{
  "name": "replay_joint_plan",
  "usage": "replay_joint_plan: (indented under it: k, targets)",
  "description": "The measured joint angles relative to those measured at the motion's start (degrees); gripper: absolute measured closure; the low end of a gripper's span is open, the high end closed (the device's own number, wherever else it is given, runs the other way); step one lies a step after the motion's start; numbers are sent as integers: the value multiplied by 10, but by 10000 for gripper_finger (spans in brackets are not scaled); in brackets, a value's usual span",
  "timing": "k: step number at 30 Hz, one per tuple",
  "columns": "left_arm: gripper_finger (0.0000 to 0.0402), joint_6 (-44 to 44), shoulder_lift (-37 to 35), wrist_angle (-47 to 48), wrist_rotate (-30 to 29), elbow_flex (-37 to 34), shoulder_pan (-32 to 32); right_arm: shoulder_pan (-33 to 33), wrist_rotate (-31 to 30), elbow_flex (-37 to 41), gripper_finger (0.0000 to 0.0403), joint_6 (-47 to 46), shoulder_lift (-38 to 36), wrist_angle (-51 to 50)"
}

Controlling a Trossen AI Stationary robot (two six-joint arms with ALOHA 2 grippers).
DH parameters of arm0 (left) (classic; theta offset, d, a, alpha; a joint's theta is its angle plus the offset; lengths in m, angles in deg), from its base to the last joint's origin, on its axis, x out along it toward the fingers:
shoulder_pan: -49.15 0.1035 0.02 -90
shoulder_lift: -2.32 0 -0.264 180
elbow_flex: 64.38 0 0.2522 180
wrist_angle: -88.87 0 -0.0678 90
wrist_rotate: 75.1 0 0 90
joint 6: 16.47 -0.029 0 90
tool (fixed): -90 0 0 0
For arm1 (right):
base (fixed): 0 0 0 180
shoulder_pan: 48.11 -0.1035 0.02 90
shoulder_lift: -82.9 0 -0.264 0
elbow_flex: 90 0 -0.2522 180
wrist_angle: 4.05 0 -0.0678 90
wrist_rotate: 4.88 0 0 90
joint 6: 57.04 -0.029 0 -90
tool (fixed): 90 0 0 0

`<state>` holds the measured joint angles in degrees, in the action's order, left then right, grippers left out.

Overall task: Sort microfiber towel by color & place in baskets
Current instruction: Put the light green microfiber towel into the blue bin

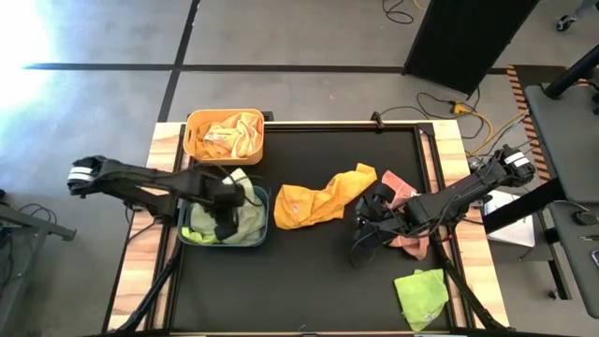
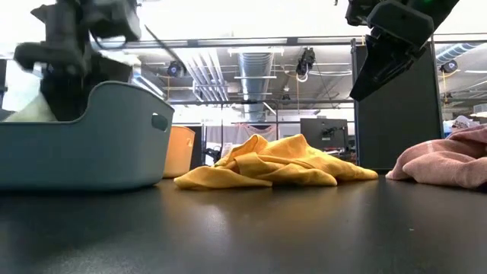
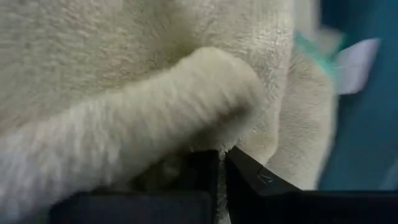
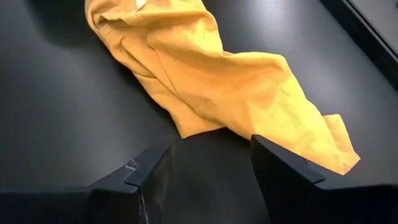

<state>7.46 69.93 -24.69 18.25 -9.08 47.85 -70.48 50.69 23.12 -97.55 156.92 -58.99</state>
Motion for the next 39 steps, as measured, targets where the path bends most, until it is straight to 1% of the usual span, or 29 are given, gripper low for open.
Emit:
replay_joint_plan:
  k: [4,8,12,15,18,22,26,29,30,31,35,37,39]
  targets:
    - [401,-37,52,-16,-25,-22,1,0,0,0,200,0,0,0]
    - [401,-68,91,-22,-37,-24,0,0,0,0,200,0,0,0]
    - [401,-77,107,-17,-35,-7,0,0,0,0,200,0,0,0]
    - [395,-73,105,-12,-21,15,-1,0,0,0,200,0,0,0]
    - [380,-52,95,9,-16,43,-1,0,0,0,200,0,0,0]
    - [351,-6,86,66,-23,84,0,0,0,0,200,0,0,0]
    - [321,69,72,127,-37,128,0,0,0,0,200,0,0,0]
    - [307,140,54,126,-43,156,-7,0,1,0,200,0,0,0]
    - [305,163,49,124,-54,164,-9,0,1,0,200,0,0,-1]
    - [305,185,45,120,-78,170,-12,0,1,0,200,0,0,0]
    - [309,283,28,121,-229,180,-32,0,1,0,200,0,0,-1]
    - [315,322,24,124,-266,170,-43,0,1,0,200,0,0,-1]
    - [322,368,24,131,-289,149,-54,0,1,0,200,0,0,-1]
